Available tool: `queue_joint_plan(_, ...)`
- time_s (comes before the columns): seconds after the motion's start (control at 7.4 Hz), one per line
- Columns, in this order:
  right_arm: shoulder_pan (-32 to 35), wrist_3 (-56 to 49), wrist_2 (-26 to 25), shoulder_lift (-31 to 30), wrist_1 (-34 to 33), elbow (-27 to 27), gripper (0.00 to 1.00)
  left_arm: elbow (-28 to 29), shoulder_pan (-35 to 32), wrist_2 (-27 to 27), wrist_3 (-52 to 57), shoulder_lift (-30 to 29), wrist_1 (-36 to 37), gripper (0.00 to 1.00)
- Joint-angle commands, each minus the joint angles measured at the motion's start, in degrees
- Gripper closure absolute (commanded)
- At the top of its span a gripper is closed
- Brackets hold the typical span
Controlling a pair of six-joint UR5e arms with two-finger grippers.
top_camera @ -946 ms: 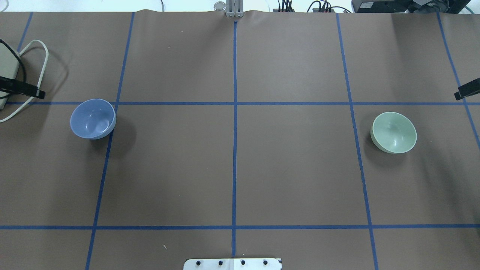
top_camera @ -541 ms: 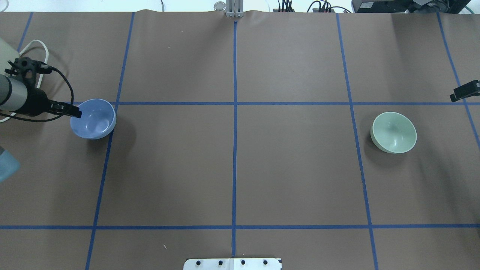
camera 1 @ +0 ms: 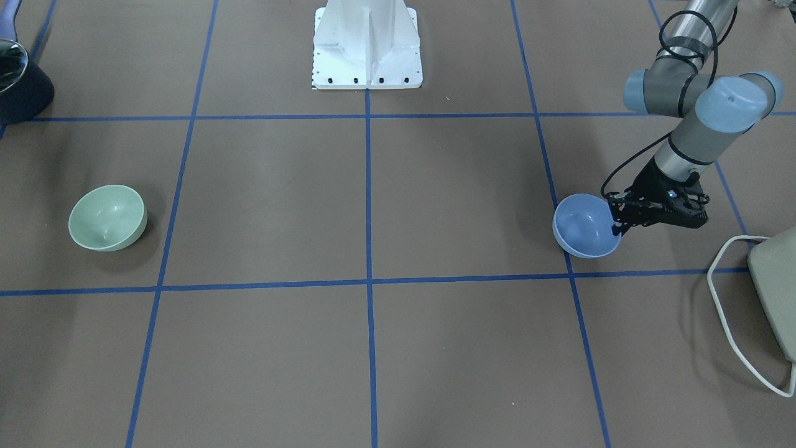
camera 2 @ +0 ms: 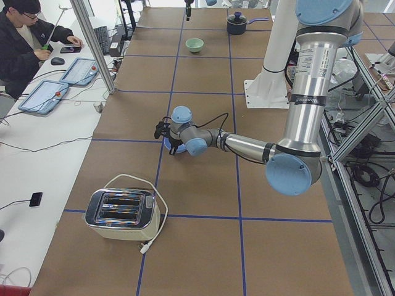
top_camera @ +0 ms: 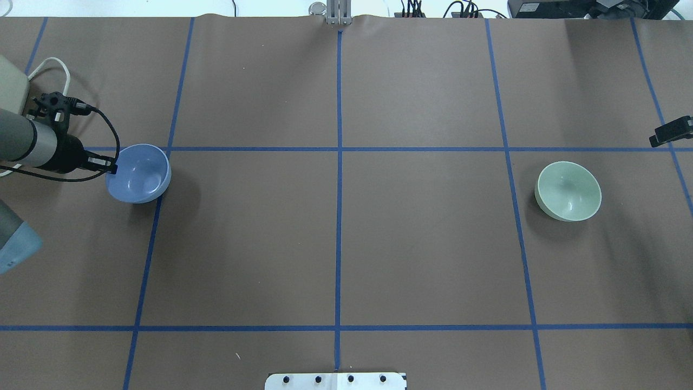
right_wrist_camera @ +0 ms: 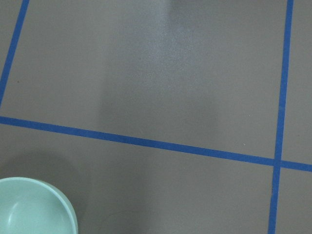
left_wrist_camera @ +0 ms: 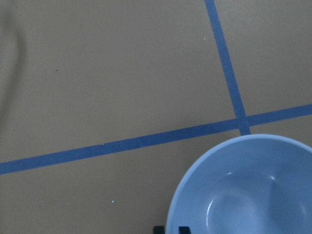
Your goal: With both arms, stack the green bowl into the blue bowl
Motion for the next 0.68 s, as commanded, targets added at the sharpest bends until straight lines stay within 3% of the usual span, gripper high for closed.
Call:
queue_joint_plan(0.0,0.0,-0.1,0.0,0.0,0.1,0.0,0.0,-1.3,0.0,-0.7,-0.1,-0.3,0.2,1.0)
queue_joint_plan(0.27,0.0,0.0,0.0,0.1,0.1,0.0,0.0,-5.8,0.0,-0.7,-1.2,-3.8,6.7,1.0)
queue_joint_plan(0.54,0.0,0.0,0.0,0.1,0.1,0.0,0.0,-7.4,2.1,-0.1,-9.7,-11.6,14.3,1.0)
